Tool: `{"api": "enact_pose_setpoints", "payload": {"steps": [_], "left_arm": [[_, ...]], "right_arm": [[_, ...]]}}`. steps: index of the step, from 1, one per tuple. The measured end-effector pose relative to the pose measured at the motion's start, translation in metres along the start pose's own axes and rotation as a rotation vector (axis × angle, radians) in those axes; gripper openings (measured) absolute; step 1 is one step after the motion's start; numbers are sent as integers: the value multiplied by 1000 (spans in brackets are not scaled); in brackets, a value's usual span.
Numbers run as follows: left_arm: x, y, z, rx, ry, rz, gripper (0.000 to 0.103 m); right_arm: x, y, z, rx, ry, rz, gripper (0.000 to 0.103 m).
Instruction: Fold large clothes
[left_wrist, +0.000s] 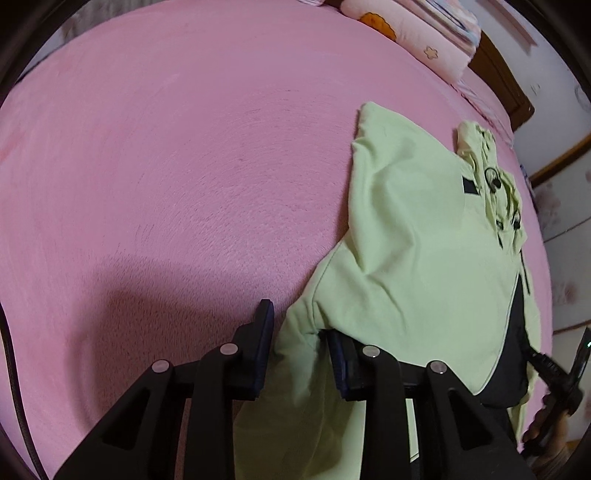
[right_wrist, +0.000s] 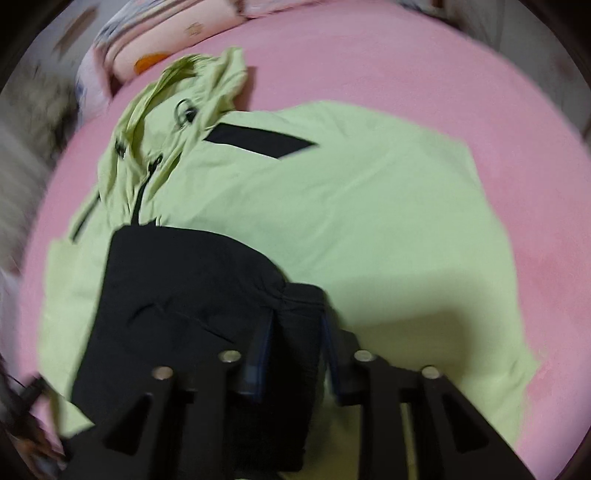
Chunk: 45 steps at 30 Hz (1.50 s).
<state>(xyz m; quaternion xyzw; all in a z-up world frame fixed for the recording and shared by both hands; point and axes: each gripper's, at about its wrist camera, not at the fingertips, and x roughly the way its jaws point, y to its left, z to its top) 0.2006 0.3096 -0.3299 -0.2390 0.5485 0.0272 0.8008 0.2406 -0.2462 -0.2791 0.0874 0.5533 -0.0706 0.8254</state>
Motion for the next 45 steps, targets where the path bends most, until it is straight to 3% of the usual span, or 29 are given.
{"api": "enact_pose_setpoints", "payload": {"steps": [5,7,9,11,16,20,23,25,27,29,31,34,37,41,45], "left_arm": [[4,-3,-2,16,1,21,29],[0,-16,1,88,5,67,33],[-10,-26,5,163,-6,117,45],[-25,-34,9,220,-24,120,51],[-51,-60,12,407,-48,126,51],[-37,-79,9,561,-17,253,51],[-31,-70,15,505,34,246,51],[-44,-76,22,468,-25,191,50],[-50,-88,22,496,-62,165,38],[-52,-93,20,526,-51,134,20],[-54,-99,13,572,-32,113,18],[-50,-95,1,638,-6,162,18],[-50,-72,2,554,26,199,18],[-58,-78,25,486,-48,142,17],[-38,-109,43,528,-62,54,14]], "right_arm": [[15,2,-5,-35,21,-51,21],[12,4,-1,-33,37,-66,26],[6,4,0,-23,48,-71,28],[-4,1,-1,-6,47,-50,28],[-35,-2,-7,8,-5,-23,28],[-59,6,-16,-14,-67,-56,28],[-65,18,-20,-50,-71,-12,28],[-64,29,-21,-71,-60,37,22],[-64,42,-24,-105,-54,81,17],[-64,52,-28,-128,-50,114,12],[-59,62,-28,-145,-41,130,11],[-56,69,-29,-160,-35,137,11],[-51,69,-31,-162,-20,144,11],[-47,69,-33,-161,-15,151,8],[-42,71,-34,-162,-12,158,8]]}}
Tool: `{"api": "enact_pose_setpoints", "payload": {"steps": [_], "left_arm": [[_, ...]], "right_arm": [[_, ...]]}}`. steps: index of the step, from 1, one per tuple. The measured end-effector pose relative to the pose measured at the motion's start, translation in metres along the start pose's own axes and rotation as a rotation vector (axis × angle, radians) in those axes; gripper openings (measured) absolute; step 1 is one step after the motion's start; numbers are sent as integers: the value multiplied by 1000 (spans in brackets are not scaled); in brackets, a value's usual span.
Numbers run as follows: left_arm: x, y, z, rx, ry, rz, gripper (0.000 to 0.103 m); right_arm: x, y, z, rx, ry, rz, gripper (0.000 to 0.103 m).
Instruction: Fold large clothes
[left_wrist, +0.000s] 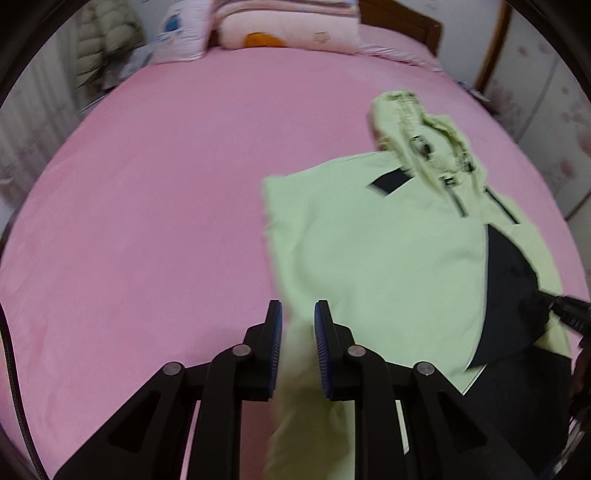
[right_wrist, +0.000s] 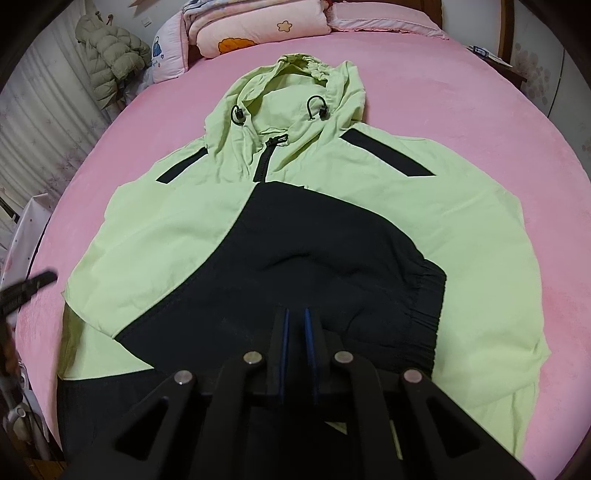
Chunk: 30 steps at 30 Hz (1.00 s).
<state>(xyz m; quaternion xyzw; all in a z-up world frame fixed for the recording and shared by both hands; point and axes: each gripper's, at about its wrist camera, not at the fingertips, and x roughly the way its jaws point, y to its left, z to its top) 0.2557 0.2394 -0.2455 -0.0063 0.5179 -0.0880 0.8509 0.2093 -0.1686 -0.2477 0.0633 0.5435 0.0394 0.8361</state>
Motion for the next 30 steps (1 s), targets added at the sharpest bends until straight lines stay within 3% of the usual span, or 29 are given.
{"api": "enact_pose_setpoints", "payload": {"steps": [2,6,8,11,14,19,22,25,30], "left_arm": [[22,-15,5,59,33,-17,12],[67,-13,-15,113,138,69,12],[70,-2,-18,77,134,70,9],[61,9,-10,1,124,109,9],[44,27,3,-124,82,42,9],[46,14,31,-98,45,-11,9],[68,-10,47,-54,42,-32,9],[103,-26,63,-27,65,-4,11],[135,-23,68,-37,68,56,14]], "right_arm": [[3,1,-2,-7,5,1,8],[16,-5,-9,-20,35,-47,8],[22,-16,-13,-2,58,-83,8],[18,-31,-15,42,58,-72,0],[9,-32,-13,46,37,-64,0],[1,-14,-1,27,-8,-17,0],[9,-2,11,10,-25,2,0],[23,3,24,0,-36,8,0],[51,-19,33,1,-9,-100,0]]}}
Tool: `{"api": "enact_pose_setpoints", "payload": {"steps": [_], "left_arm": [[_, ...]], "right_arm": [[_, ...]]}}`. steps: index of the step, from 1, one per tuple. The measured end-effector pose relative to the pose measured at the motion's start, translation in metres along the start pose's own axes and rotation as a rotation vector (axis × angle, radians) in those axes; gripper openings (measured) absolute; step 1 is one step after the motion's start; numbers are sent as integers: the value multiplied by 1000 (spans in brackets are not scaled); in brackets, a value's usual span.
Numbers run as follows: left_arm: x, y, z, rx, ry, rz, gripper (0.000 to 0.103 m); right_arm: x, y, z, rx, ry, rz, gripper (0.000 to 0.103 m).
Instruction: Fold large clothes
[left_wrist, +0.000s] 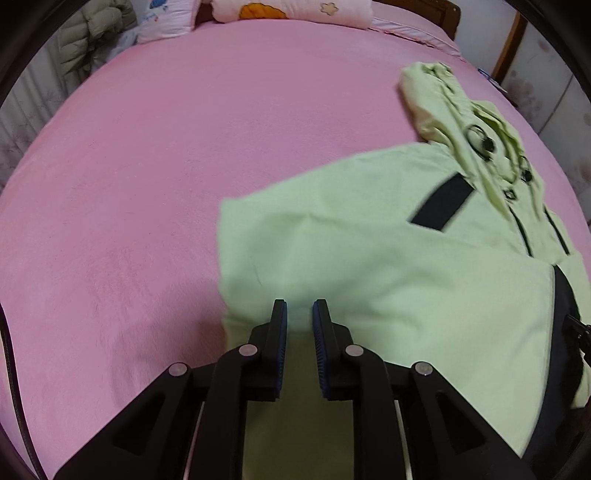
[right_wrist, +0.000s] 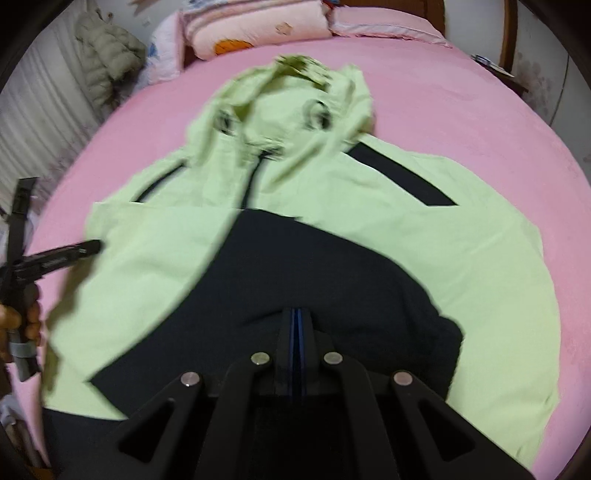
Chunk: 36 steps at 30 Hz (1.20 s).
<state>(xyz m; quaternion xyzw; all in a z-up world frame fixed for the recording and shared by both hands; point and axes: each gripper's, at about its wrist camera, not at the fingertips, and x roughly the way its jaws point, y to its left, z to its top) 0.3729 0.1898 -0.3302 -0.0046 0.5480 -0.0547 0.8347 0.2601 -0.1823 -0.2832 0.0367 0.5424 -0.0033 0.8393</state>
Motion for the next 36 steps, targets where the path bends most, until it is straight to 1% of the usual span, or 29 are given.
{"api": "enact_pose_setpoints", "payload": {"steps": [1,2,3,4,6,8,10,12,13,14,16,17,18,20,23,27,28,30,31,32,33,35,36], "left_arm": [[2,0,2,-2,0,4,14],[3,0,4,-4,3,0,14],[5,-2,5,2,3,0,14],[6,-3,5,11,2,4,14],[7,-7,6,24,1,19,14],[1,3,4,3,6,29,14],[-4,1,7,-22,21,38,16],[-14,-5,10,-38,40,45,26],[-23,-8,10,-38,41,51,41],[-30,-13,10,-35,34,63,60],[-54,-23,8,-32,-5,104,79],[-68,-29,6,-32,-24,114,81],[-77,-34,5,-33,-30,108,81],[-105,-46,-2,-35,-29,87,81],[-145,-62,-12,-44,-49,79,81],[-204,-79,-24,-75,-113,77,82],[-221,-72,-31,-83,-121,80,83],[-242,-80,-35,-98,-136,93,83],[-253,-76,-41,-114,-140,103,83],[-264,-76,-44,-124,-141,99,83],[-277,-69,-49,-131,-143,91,83],[-296,-67,-57,-154,-143,89,83],[-303,-67,-59,-166,-146,80,83]], "right_arm": [[8,-14,-1,21,11,-35,0],[10,-24,-1,37,11,-51,0],[11,-35,-2,57,9,-42,0],[12,-47,-3,80,13,-9,0],[9,-53,-3,80,18,8,0],[5,-54,-2,66,17,-18,0],[-2,-57,-3,94,19,-23,0],[-10,-57,-3,111,20,-26,0],[-16,-55,-4,109,20,-38,0],[-24,-52,-6,105,18,-44,0],[-44,-49,-10,103,7,-29,0],[-53,-48,-11,102,3,-23,0],[-66,-46,-12,100,-4,-17,2],[-89,-42,-12,93,-20,-6,2],[-126,-36,-8,84,-51,25,2],[-175,-27,-1,65,-96,67,2],[-186,-24,1,58,-105,73,3],[-205,-20,4,46,-120,83,3],[-213,-17,5,41,-126,88,3],[-221,-15,5,35,-133,95,3],[-227,-13,5,28,-137,100,4],[-240,-9,4,8,-142,101,6],[-244,-8,3,1,-142,102,11]]}}
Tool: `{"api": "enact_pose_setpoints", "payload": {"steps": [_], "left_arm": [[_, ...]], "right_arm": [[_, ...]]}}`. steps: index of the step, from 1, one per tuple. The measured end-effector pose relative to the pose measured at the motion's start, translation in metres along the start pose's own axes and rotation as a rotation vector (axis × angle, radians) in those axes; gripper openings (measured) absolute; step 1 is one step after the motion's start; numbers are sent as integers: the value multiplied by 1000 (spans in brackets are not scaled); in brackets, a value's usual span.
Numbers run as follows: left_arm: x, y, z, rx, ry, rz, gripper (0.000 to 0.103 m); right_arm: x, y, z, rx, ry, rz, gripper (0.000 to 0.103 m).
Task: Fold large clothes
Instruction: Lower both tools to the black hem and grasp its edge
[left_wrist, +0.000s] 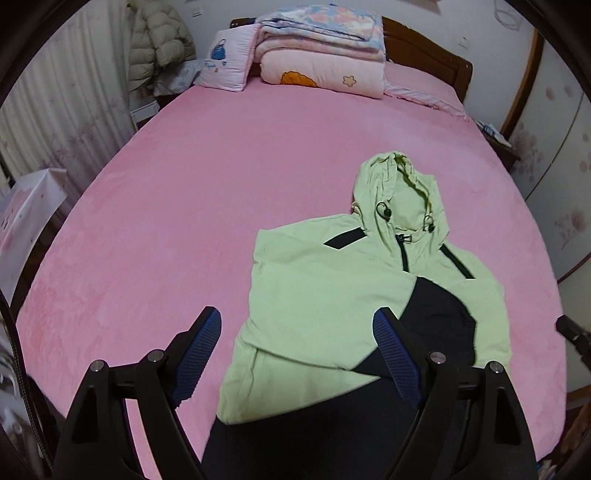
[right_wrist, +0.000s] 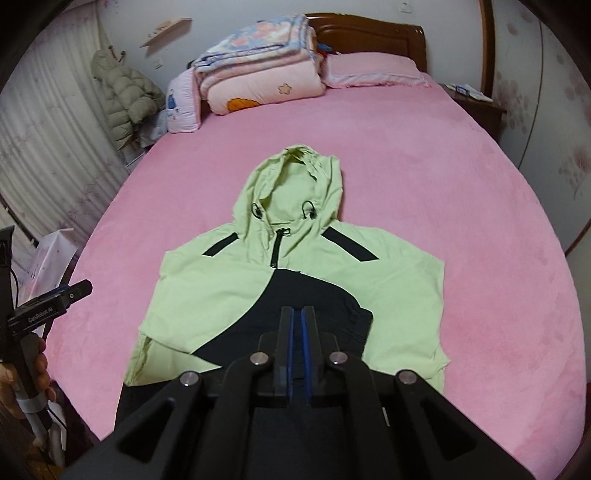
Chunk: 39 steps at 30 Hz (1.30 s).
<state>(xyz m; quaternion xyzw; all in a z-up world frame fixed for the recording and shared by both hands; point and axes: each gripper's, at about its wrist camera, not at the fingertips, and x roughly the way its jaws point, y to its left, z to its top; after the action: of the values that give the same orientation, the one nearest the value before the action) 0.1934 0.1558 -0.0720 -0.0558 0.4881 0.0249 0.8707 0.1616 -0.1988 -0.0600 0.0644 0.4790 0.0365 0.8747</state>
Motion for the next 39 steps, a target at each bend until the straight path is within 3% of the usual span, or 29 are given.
{"api": "enact_pose_setpoints", "payload": {"steps": [4,9,15,21,26,32,39], "left_arm": [[-27,5,-9,-49,-14,-12,83],[-55,6,-23,-68,-57,-57,83],[-79,-4,-41,-5,-63,-89,83],[-86,-10,-68,59,-51,-80,83],[-80,3,-99,36,-18,-95,83],[-63,26,-142,14,53,-90,83],[-35,75,-203,-2,129,-46,83]], "right_arm": [[-18,7,-5,-28,-14,16,31],[-35,13,-15,-50,-22,16,31],[-57,14,-34,-36,-59,41,31],[-82,13,-68,-35,-143,-49,31],[-100,9,-106,-18,-182,-115,31],[-98,7,-152,-63,-93,-196,31],[-87,-16,-207,13,33,-147,31]]}}
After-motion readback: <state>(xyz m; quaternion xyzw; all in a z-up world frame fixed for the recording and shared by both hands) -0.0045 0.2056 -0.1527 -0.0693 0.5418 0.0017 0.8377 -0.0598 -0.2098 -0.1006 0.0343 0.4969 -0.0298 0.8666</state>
